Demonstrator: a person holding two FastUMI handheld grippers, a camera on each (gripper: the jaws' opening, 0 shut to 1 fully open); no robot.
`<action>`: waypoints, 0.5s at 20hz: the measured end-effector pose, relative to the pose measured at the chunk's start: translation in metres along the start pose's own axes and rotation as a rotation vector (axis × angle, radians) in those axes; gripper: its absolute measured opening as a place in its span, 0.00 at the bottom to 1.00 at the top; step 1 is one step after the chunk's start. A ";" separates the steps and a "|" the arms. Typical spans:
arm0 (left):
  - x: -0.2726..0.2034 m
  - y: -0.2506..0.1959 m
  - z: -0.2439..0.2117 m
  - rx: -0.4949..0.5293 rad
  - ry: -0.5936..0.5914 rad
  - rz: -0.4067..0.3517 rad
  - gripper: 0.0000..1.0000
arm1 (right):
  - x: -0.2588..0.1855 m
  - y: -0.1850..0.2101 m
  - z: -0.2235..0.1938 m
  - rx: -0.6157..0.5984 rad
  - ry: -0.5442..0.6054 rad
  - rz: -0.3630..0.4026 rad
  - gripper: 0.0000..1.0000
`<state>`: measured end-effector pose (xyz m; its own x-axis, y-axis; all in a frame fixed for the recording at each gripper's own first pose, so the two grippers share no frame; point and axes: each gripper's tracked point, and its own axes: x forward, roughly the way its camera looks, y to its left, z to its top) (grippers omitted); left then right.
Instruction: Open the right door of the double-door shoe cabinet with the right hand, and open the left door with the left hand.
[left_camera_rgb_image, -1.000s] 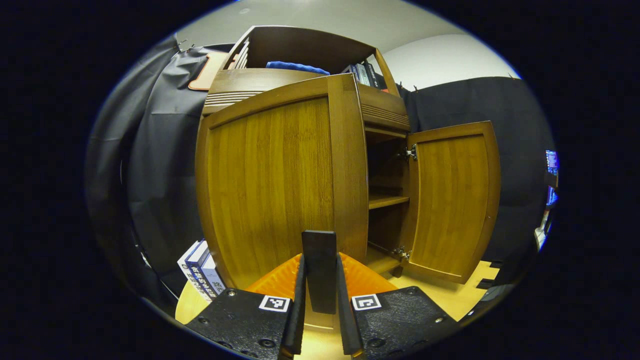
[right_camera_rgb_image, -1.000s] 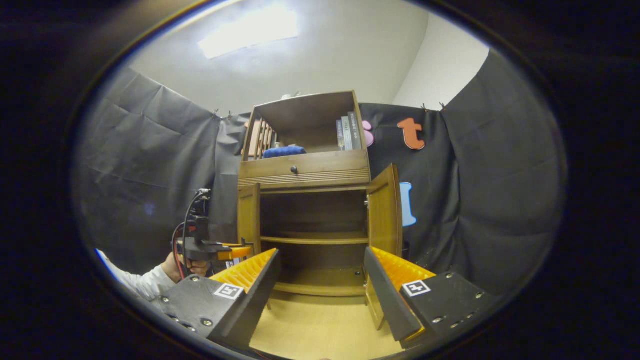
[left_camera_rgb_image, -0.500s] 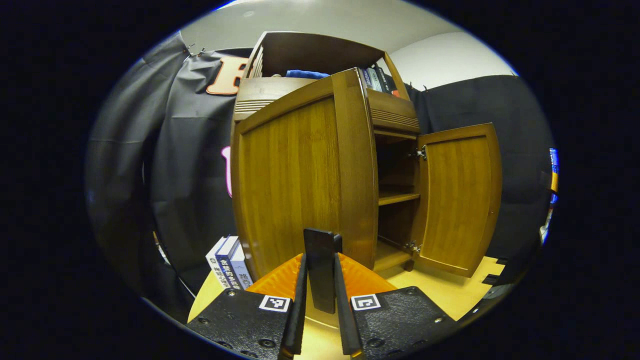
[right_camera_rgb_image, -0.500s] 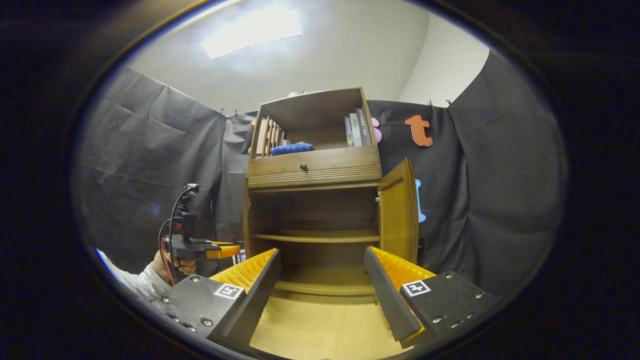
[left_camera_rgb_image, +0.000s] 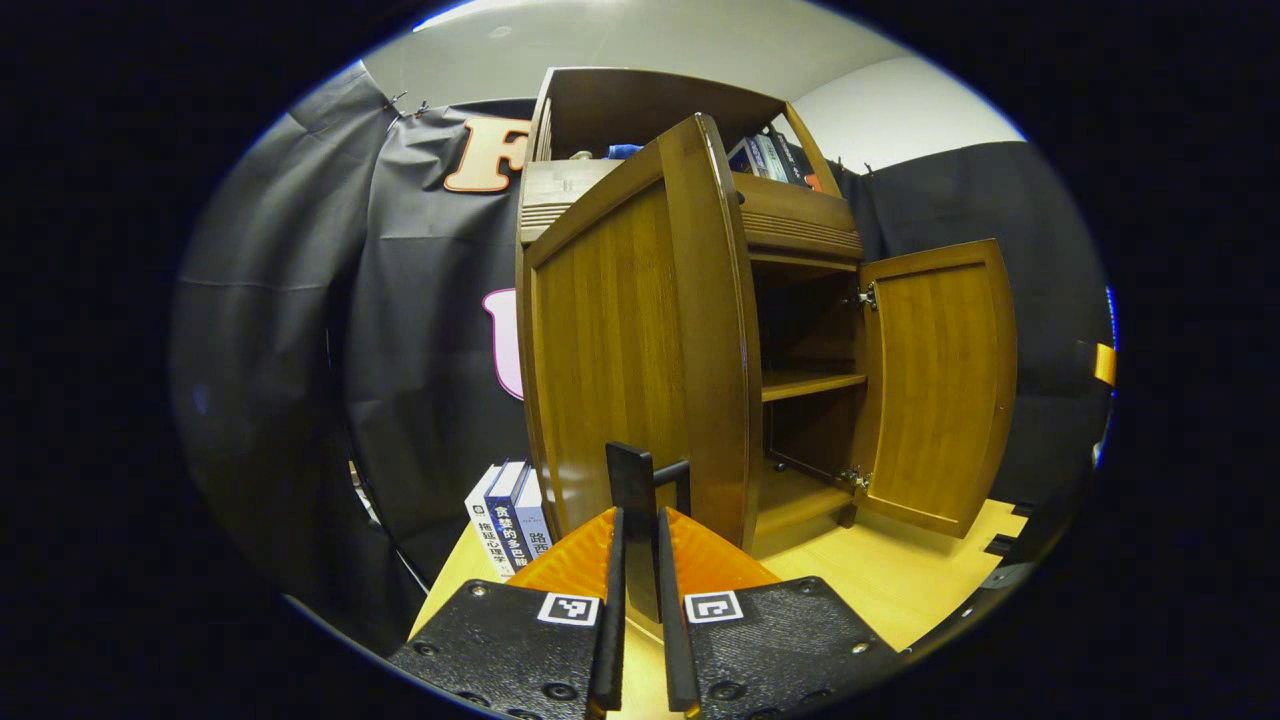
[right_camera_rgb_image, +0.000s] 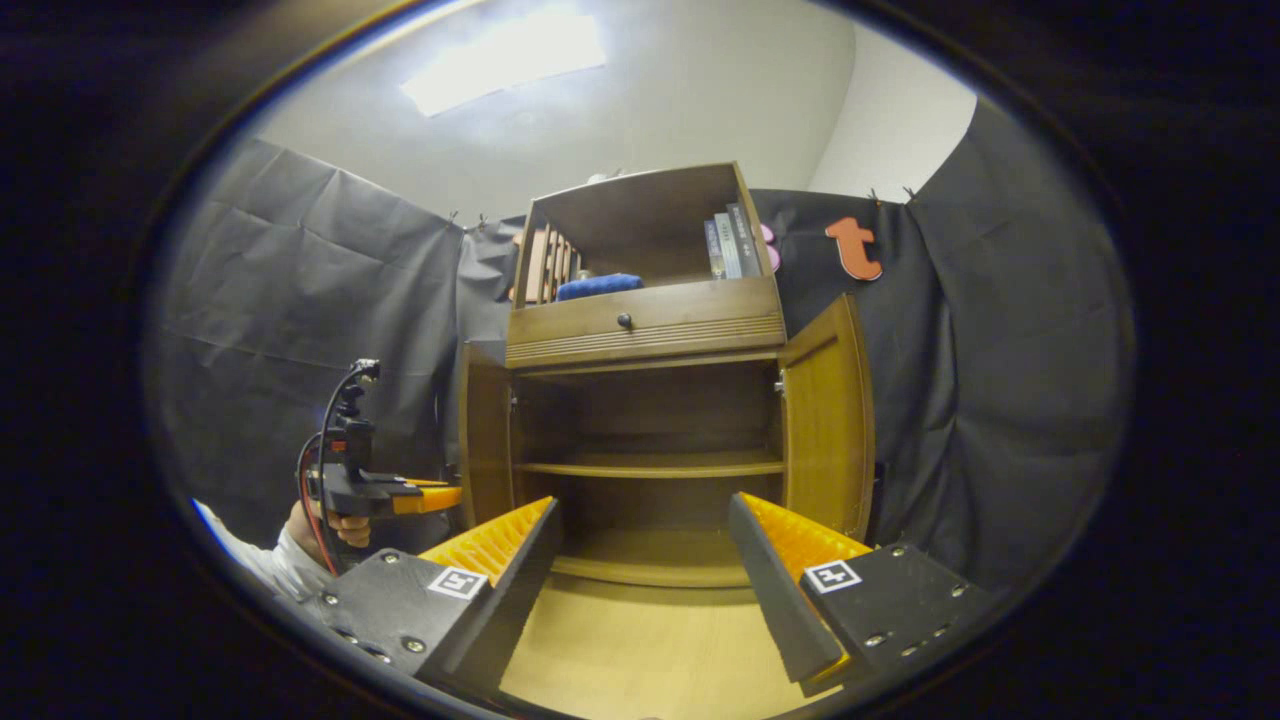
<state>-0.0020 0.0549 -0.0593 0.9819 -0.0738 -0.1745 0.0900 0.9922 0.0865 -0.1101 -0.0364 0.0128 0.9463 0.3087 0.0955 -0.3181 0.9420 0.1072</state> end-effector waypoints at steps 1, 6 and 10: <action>-0.002 0.004 -0.001 -0.005 -0.001 0.003 0.17 | 0.002 0.001 -0.001 0.001 0.002 0.004 0.96; -0.014 0.034 -0.003 -0.006 0.001 0.071 0.13 | 0.009 0.006 -0.004 0.000 -0.001 -0.002 0.96; -0.019 0.065 -0.005 0.043 0.003 0.151 0.10 | 0.015 0.015 -0.008 -0.017 0.001 0.005 0.96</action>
<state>-0.0157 0.1215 -0.0554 0.9844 0.0759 -0.1589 -0.0512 0.9868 0.1538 -0.1007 -0.0165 0.0084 0.9449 0.3133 0.0950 -0.3215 0.9426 0.0896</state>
